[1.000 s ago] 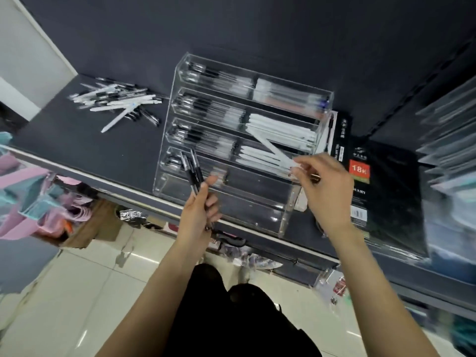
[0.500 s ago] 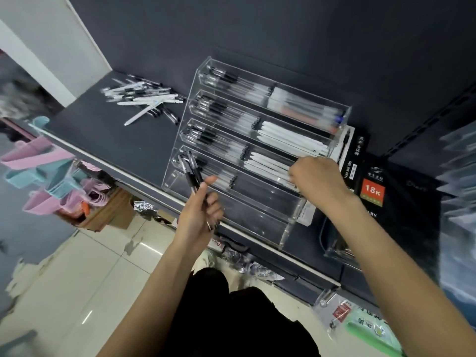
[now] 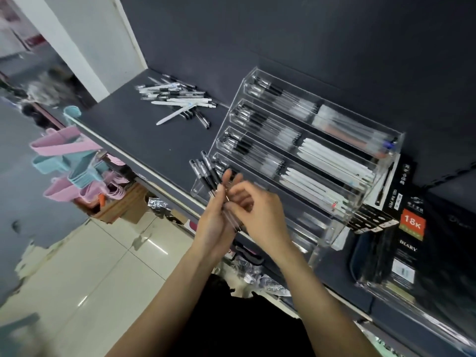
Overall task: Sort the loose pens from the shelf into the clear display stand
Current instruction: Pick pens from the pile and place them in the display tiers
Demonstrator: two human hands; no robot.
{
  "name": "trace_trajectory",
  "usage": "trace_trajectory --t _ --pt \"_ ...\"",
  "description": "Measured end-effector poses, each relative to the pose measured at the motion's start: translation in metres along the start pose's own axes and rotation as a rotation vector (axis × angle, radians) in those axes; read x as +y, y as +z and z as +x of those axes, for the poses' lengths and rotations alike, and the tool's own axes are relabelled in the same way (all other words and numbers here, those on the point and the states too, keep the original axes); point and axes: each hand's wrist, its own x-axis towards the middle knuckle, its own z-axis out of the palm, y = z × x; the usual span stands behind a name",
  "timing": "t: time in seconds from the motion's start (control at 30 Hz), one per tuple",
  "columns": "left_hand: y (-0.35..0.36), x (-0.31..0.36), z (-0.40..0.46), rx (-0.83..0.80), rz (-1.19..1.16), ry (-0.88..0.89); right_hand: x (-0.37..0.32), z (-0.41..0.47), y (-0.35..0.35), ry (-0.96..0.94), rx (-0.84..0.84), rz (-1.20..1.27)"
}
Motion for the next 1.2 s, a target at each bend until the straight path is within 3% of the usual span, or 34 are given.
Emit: trace_trajectory --t 0.07,0.13,0.23,0.33,0.43,0.73,0.83,0.9,1.0,1.2 --pt "-0.010 0.007 0.004 0.000 0.039 0.010 0.002 0.007 0.000 0.057 -0.024 0.120" --pt "-0.024 0.012 0.010 0.030 0.099 0.019 0.009 0.015 -0.003 0.060 0.044 0.034" --pt "-0.047 0.022 0.019 0.150 0.076 0.011 0.025 0.030 -0.006 -0.021 0.204 -0.387" --pt "-0.065 0.031 0.025 0.259 0.056 -0.029 0.038 0.044 -0.002 -0.104 0.183 -0.721" --pt "-0.075 0.036 0.028 0.269 -0.011 -0.045 0.034 0.054 0.004 -0.174 0.126 -0.953" --pt "-0.070 0.038 0.026 0.240 -0.057 -0.001 0.027 0.063 0.012 -0.219 0.056 -1.136" --pt "-0.066 0.039 0.023 0.209 -0.102 -0.005 0.027 0.059 0.015 -0.174 0.093 -1.039" --pt "-0.065 0.037 0.021 0.193 -0.127 -0.020 0.022 0.053 0.017 -0.162 0.102 -0.801" --pt "-0.057 0.034 0.017 0.146 -0.101 -0.028 -0.004 0.036 0.028 -0.108 -0.019 -0.362" --pt "-0.037 0.030 0.012 0.007 -0.008 -0.010 -0.010 0.021 0.036 0.070 0.006 -0.016"
